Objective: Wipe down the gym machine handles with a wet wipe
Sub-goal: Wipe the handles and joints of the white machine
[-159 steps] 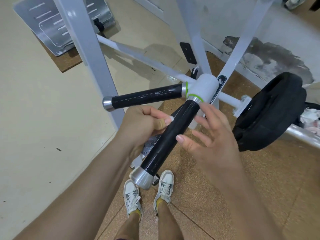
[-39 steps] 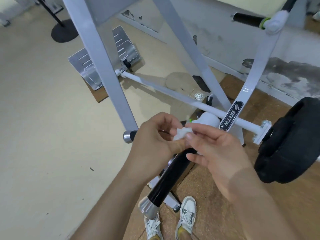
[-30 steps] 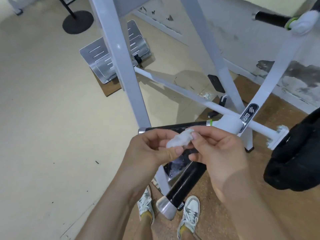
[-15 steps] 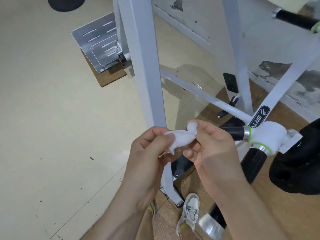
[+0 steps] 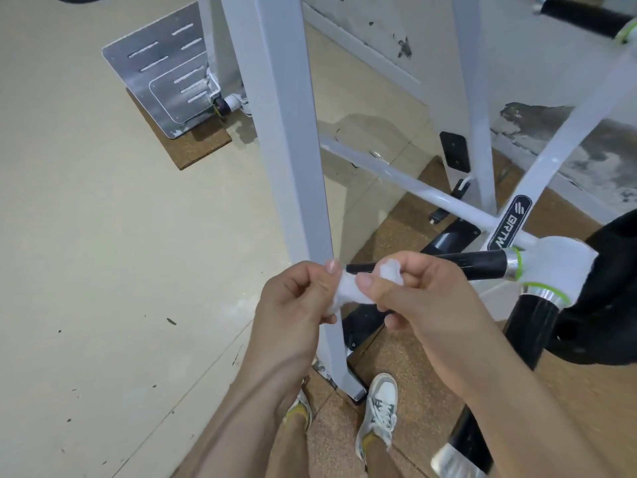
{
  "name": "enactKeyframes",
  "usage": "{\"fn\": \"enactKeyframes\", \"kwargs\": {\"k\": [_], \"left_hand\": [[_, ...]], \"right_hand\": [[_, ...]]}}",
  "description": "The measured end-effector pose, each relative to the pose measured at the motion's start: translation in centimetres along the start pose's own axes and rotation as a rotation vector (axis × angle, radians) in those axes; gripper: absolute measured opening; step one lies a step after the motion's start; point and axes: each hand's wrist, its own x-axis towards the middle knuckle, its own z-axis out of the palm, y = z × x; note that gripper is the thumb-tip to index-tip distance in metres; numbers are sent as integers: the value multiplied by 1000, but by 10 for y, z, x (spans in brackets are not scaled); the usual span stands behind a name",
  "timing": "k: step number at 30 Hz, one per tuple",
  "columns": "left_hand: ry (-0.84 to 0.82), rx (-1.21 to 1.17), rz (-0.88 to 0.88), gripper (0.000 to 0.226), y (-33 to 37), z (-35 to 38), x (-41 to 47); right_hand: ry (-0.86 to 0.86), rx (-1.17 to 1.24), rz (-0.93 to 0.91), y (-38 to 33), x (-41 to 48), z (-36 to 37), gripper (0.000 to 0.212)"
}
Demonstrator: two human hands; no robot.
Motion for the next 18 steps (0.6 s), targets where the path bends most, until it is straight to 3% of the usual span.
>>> {"fn": "enactKeyframes", "kwargs": {"k": [4, 7, 11, 13, 16, 18], "left_hand": [[38, -198, -96, 44, 3, 3, 5], [-39, -269, -119, 40, 2, 0, 9], [-187, -178, -150, 20, 4, -13, 19], [-162, -124, -147, 9, 5, -17, 28], [16, 256, 18, 18, -4, -11, 48], [46, 536, 189, 18, -11, -3, 58]], "right_hand": [[-178, 316, 134, 1, 2, 2, 33], [-88, 415, 162, 1, 1, 8, 26], [165, 69, 104, 12, 2, 12, 24], [236, -128, 77, 18, 2, 15, 25], [286, -483, 24, 22, 4, 23, 23], [296, -612, 8, 23, 10, 29, 25]]}}
